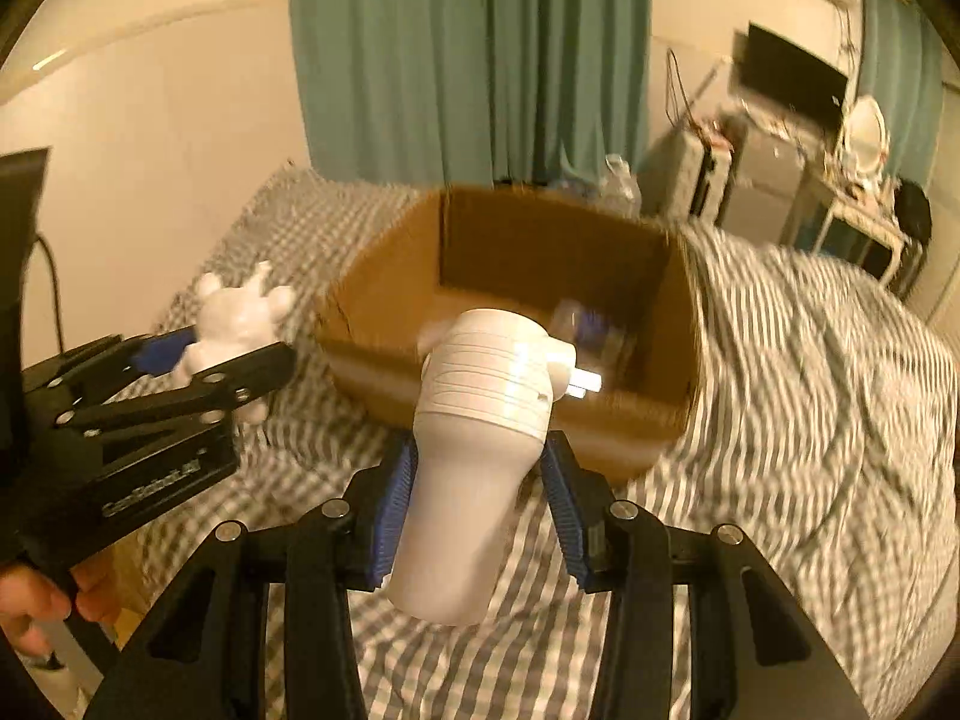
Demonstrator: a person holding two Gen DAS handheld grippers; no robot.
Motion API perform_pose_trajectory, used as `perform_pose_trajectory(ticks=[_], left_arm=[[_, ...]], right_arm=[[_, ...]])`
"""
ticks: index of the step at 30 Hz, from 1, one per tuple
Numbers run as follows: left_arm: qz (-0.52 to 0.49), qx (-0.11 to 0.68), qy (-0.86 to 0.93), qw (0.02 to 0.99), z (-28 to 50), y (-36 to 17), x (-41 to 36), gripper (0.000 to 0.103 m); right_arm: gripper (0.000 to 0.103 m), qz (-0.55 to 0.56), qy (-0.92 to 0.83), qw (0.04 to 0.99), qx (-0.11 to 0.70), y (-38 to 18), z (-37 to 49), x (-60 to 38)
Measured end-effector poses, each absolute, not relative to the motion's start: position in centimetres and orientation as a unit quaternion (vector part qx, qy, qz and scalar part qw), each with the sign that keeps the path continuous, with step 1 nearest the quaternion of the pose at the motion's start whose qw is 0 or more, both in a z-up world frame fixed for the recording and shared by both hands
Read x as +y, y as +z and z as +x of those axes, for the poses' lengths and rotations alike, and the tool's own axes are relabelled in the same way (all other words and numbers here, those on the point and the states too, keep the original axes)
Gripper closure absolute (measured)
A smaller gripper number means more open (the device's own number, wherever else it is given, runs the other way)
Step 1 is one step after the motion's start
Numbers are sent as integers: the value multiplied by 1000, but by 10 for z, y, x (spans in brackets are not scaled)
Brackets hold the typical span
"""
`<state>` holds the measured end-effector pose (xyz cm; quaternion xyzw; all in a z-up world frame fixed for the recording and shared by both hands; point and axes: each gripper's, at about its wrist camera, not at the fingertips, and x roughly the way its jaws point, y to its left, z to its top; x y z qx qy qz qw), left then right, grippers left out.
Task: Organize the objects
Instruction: 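Carry the figurine and device into the box and open both grippers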
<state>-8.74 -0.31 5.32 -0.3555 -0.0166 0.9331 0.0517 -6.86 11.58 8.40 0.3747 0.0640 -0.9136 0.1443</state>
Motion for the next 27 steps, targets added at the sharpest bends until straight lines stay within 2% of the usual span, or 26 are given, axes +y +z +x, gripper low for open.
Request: perform_pose_trajectory(ticks=[6,11,18,27], left_arm=[[-350,-25,934,73,-142,77,6,49],[-357,-18,930,79,-197,72,18,49],[-391,5,917,79,-258,32,37,49],[-422,19,904,73,-281,-10,36,49]], right_arm=[[61,338,-927,152,56,116,-114,117],[61,332,-930,151,37,123,-166,125],[61,364,-922,131,20,81,-251,147],[61,398,-907,141,10,27,-294,154]])
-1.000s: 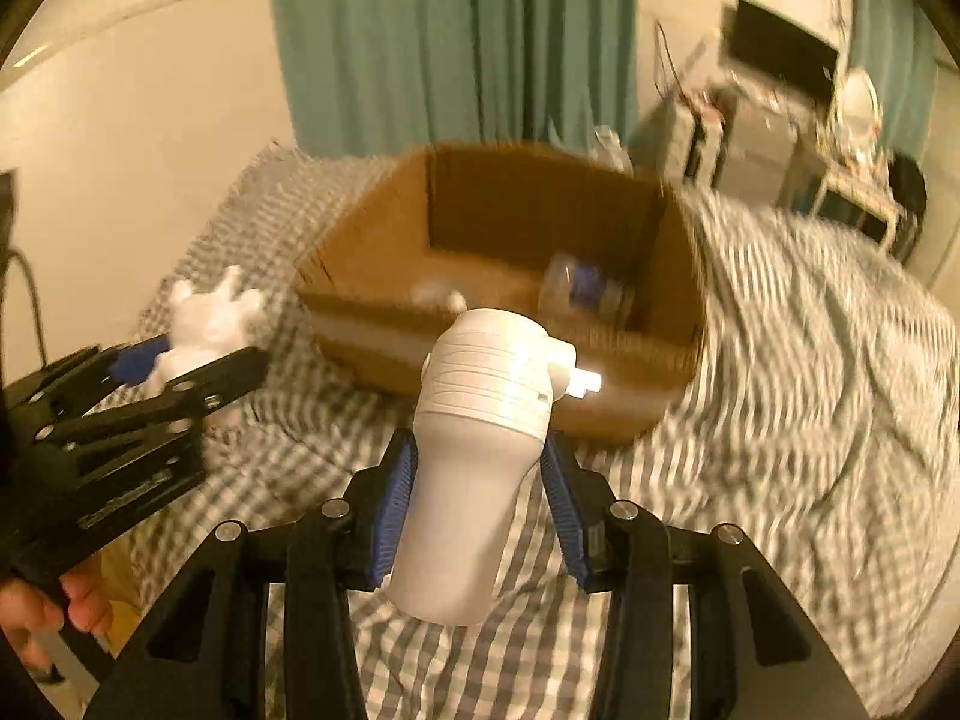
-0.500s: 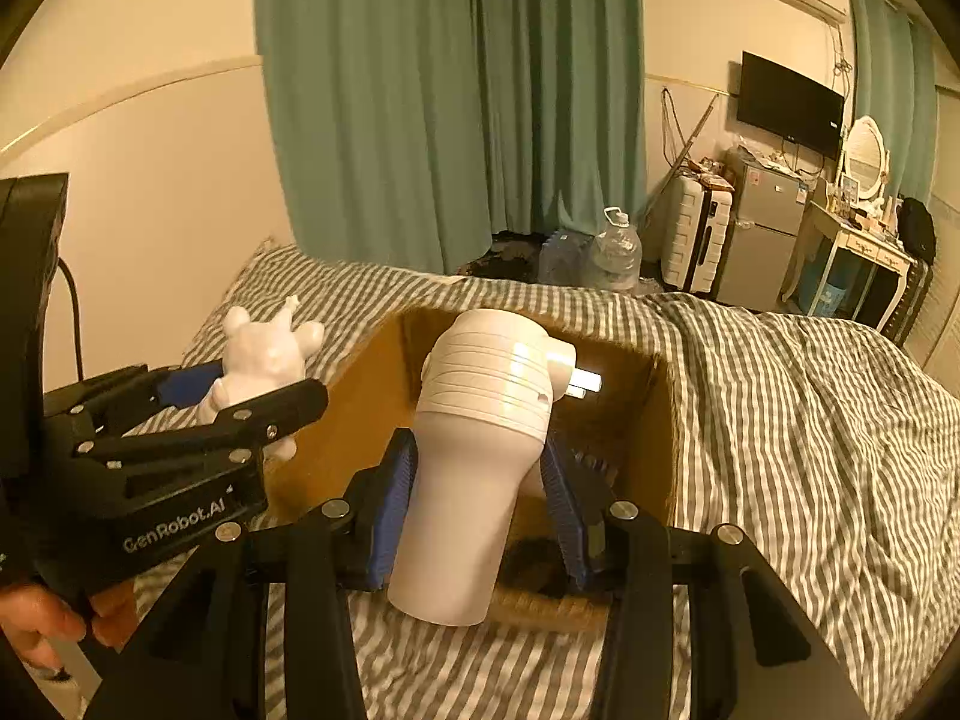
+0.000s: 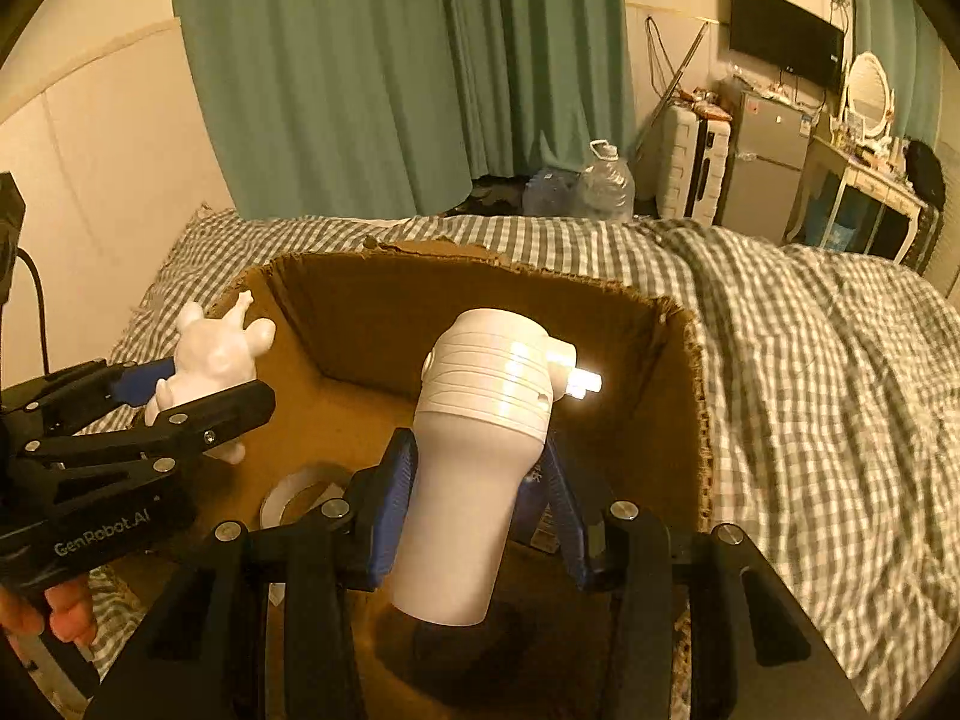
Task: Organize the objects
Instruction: 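Carry the figurine and device into the box and open both grippers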
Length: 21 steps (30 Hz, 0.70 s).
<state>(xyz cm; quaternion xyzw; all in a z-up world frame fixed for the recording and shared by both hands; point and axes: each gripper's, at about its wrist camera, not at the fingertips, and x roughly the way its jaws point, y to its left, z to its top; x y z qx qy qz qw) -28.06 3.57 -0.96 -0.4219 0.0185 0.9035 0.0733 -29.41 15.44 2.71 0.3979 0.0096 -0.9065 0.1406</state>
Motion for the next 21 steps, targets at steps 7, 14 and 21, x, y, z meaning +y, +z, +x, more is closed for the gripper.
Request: perform_pose_trajectory(ticks=[7,14,21], left_arm=[[-421,17,905,62,-279,-21,38,27],[-401,20,915,32,-265,-12,40,7],[-359,21,932,37,-223,53,39,6]], right_arm=[[60,405,-901,155,-8,21,-288,159],[32,394,-908,138,-20,41,-270,170],[13,360,-926,109,-27,99,-231,183]])
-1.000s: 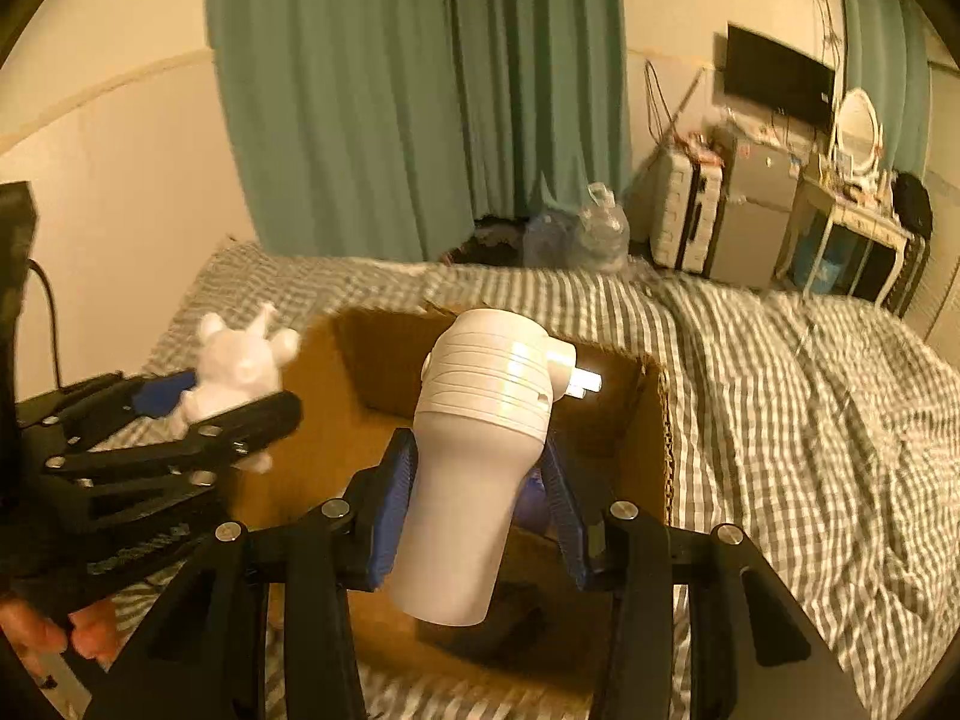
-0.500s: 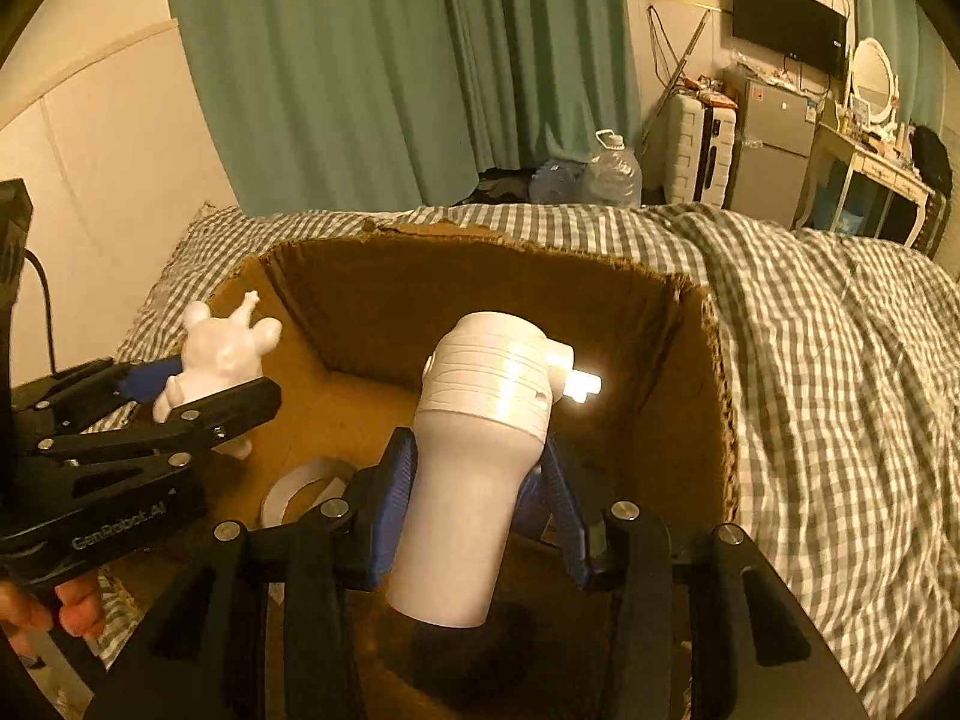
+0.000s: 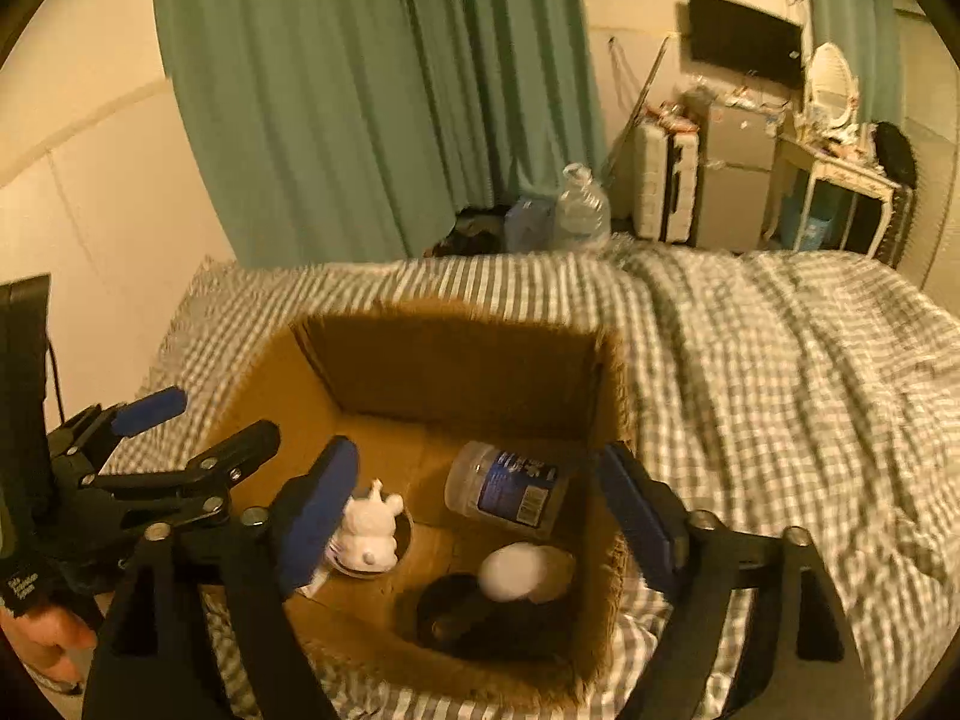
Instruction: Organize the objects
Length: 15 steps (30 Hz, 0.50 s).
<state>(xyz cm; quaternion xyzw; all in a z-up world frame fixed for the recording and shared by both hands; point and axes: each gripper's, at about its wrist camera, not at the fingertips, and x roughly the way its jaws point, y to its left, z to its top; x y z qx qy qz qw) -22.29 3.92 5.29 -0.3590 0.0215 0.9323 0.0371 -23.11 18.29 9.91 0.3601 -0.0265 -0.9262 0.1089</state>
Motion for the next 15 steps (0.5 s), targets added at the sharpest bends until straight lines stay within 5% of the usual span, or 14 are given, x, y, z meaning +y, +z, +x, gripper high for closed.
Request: perform_pose_trajectory(ticks=[6,15], left_arm=[[-310,13,950,39,-175,124,31,0],[-258,2,966,29,-117,181,11,0]], right_arm=[[1,313,-946,85,-28,168,-182,183],[0,246,-965,84,-31,237,-107,182]])
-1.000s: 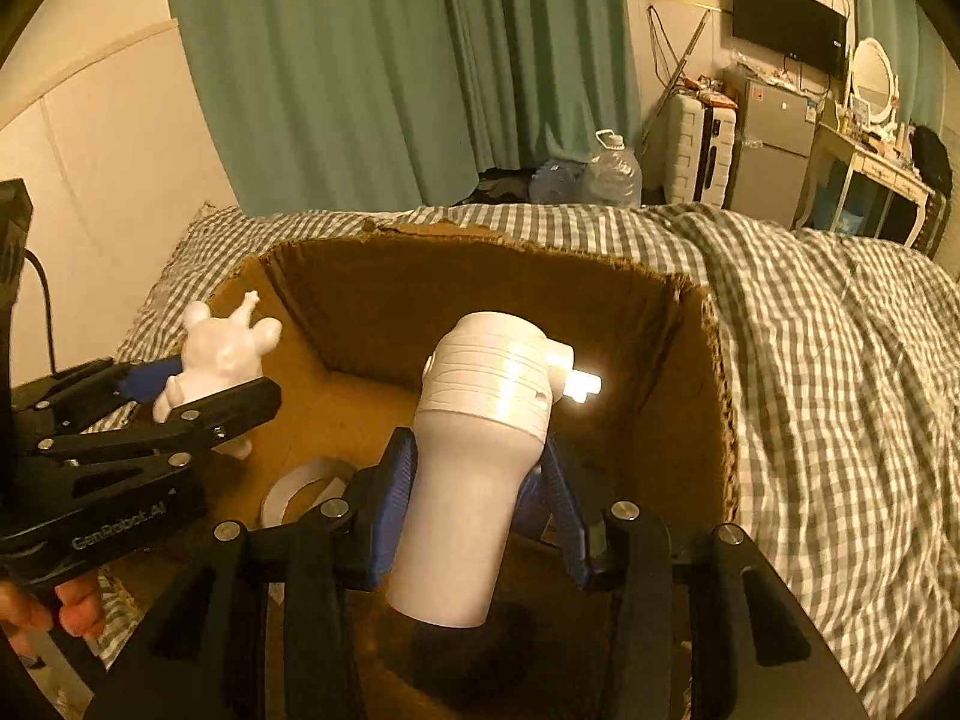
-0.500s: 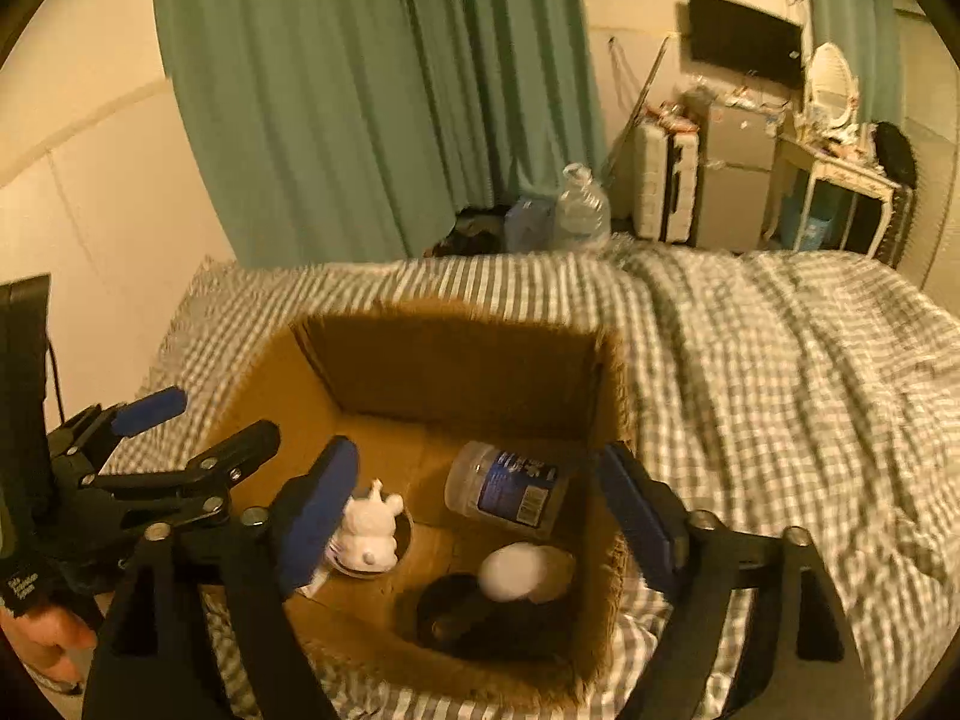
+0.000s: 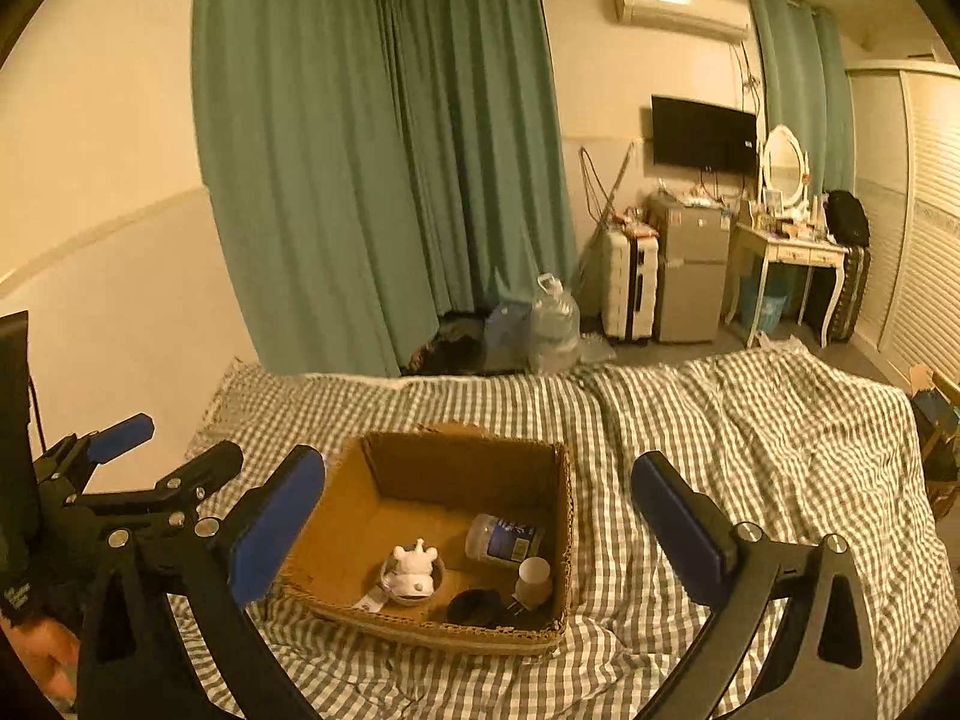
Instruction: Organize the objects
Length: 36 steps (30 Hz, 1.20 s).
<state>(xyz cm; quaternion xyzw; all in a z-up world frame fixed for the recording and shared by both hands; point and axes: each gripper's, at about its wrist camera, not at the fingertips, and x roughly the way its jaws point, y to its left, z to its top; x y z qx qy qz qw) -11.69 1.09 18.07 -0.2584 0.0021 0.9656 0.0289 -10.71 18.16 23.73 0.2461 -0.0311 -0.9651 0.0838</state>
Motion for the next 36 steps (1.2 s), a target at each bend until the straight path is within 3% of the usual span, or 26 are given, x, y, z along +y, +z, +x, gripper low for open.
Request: perform_pose_trajectory(ticks=[5,10,22,26,36], left_arm=[[-229,-9,973,20,-91,178,-1,0],[-226,-7,974,13,-82,150,-7,0],[-212,-12,976,-50,-52,41,-21,0],[-238,-11,970,-47,-67,14,-20,0],[-241,8,970,-38,-70,3,-8,0]], right_arm=[[0,215,-970,98,-51,239,-76,190],[0,172,-983,66,-12,217,-49,180],[0,182,-983,6,-5,105,-50,174],[0,185,-982,-17,40,70,-59,166],[0,195,-980,4,33,55,-68,166]])
